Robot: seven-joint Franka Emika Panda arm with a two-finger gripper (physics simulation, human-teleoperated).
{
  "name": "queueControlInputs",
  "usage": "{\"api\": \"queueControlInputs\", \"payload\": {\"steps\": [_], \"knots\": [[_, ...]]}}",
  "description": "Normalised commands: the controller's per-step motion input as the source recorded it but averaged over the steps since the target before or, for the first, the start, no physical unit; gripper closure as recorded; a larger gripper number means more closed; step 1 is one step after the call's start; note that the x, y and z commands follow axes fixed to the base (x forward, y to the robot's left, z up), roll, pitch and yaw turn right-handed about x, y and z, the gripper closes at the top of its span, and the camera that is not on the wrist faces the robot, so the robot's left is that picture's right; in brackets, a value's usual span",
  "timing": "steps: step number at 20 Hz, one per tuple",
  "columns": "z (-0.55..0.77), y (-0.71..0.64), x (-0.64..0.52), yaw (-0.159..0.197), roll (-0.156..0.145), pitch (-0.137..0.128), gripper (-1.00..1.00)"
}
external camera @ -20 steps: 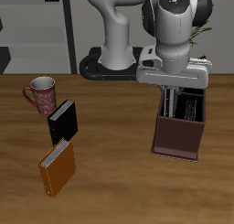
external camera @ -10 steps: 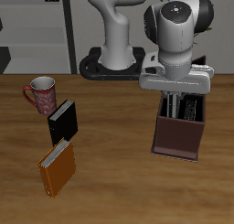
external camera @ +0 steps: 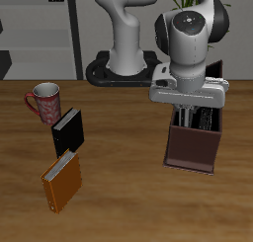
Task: Place the left striped book into the left desk caddy's right compartment and place the right striped book into the left desk caddy's right compartment and place the orange book into the left desk caddy's left compartment
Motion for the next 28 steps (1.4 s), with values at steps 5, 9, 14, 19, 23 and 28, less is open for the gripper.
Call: {"api": "queueControlInputs", "payload": {"steps": [5, 9, 14, 19, 23, 28], "knots": [[-0.18, 0.03, 0.05, -0.014, 0.019, 0.058, -1.00], [-0.03, 0.02, -0.02, 0.008, 0.000, 0.018, -1.00], [0.06, -0.07, -0.01, 0.003, -0.011, -0.002, -1.00], [0.14, -0.16, -0.06, 0.012, -0.020, -0.027, -1.00], [0.31, -0.24, -0.13, 0.052, -0.012, -0.061, -1.00], [0.38, -0.40, -0.14, 0.056, -0.005, -0.053, -1.00]]}}
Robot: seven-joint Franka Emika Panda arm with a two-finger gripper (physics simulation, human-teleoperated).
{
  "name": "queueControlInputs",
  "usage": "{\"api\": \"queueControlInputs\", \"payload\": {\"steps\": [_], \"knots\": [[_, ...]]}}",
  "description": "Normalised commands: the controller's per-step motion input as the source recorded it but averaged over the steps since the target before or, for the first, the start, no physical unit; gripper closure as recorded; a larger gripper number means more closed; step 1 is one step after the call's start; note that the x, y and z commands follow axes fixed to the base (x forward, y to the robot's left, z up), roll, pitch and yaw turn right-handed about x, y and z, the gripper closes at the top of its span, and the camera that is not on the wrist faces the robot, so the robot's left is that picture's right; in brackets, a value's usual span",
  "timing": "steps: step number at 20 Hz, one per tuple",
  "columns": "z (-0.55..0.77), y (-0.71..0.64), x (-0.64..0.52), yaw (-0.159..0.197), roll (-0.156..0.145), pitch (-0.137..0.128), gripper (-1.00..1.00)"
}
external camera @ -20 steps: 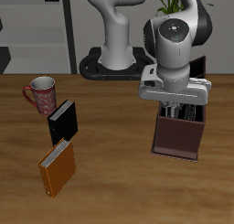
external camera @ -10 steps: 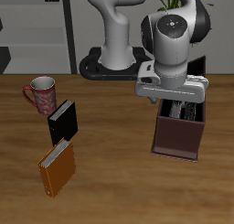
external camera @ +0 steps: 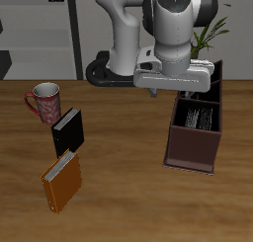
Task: Place the left striped book into the left desk caddy's right compartment and place the right striped book into the left desk caddy's right compartment and place the orange book into the left desk caddy's left compartment
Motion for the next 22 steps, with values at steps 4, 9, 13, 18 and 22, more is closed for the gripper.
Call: {"api": "queueControlInputs", "payload": {"steps": [4, 9, 13, 18, 22], "knots": [[0.29, -0.56, -0.08, 0.053, -0.046, -0.051, -1.00], [0.12, -0.41, 0.04, 0.087, 0.008, -0.021, -1.00], [0.16, -0.61, 0.08, 0.116, -0.073, -0.068, -1.00], [0.03, -0.25, 0.05, 0.039, 0.018, -0.014, -1.00], [0.02, -0.44, 0.12, -0.013, 0.014, 0.013, -1.00]]}}
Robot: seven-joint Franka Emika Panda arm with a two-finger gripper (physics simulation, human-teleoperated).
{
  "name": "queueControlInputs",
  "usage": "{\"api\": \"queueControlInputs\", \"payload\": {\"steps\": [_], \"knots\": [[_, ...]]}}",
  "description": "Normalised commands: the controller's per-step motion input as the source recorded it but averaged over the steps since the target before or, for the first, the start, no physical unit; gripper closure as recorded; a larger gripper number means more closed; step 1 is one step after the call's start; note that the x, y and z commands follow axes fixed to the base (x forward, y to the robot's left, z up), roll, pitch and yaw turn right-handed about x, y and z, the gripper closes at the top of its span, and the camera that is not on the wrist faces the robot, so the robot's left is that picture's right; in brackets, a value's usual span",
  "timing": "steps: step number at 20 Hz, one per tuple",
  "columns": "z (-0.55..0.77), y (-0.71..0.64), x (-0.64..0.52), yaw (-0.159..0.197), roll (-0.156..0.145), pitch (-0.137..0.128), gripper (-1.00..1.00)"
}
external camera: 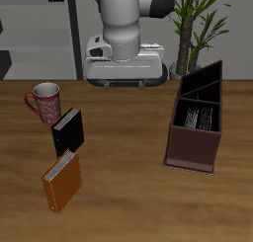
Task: Place the left striped book into the left desk caddy's right compartment and place the right striped book into the left desk caddy's right compartment and place the orange book into the left desk caddy's left compartment
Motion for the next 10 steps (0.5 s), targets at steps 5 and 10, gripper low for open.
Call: {"api": "queueControlInputs", "payload": {"steps": [5, 10], "knots": [[0.14, -0.26, 0.09, -0.014, -0.001, 0.003, -1.00], [0.24, -0.50, 0.31, 0.038, 0.010, -0.023, -1.00]]}}
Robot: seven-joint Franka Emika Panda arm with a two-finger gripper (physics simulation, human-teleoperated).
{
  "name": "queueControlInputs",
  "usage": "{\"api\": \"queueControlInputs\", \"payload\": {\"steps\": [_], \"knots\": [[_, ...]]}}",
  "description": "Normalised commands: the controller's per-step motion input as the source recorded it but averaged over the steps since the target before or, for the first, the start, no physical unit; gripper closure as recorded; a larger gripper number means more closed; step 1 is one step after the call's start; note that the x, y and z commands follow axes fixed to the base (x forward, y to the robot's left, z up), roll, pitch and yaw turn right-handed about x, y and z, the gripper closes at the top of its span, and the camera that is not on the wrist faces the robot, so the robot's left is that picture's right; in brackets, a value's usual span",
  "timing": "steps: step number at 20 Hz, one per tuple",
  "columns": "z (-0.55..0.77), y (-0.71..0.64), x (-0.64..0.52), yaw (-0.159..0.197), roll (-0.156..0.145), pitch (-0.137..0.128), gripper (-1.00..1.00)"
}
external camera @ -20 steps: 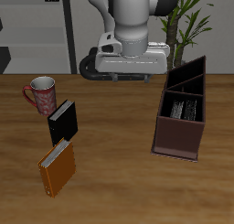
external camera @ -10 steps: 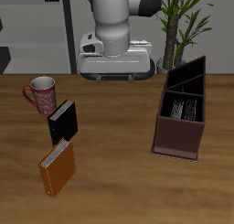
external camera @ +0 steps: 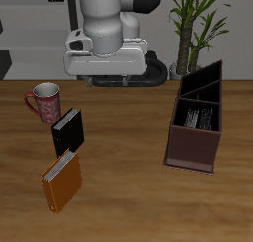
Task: Place the left striped book into the left desk caddy's right compartment and place the right striped book into the left desk caddy's right compartment and place the orange book into the left desk caddy's left compartment
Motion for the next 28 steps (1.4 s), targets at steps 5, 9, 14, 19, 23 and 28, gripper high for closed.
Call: {"api": "queueControlInputs", "payload": {"steps": [5, 9, 14, 19, 23, 28], "knots": [[0.05, -0.25, 0.28, 0.027, -0.003, -0.029, -1.00], [-0.06, -0.06, 0.28, 0.038, 0.027, -0.005, -1.00], [-0.07, -0.10, 0.21, 0.022, -0.004, -0.010, -1.00], [-0.01, -0.28, 0.13, -0.028, -0.064, 0.006, -1.00], [-0.04, -0.29, 0.17, -0.026, -0.048, 0.021, -1.00], [0.00, -0.33, 0.17, -0.028, -0.062, 0.002, -1.00]]}}
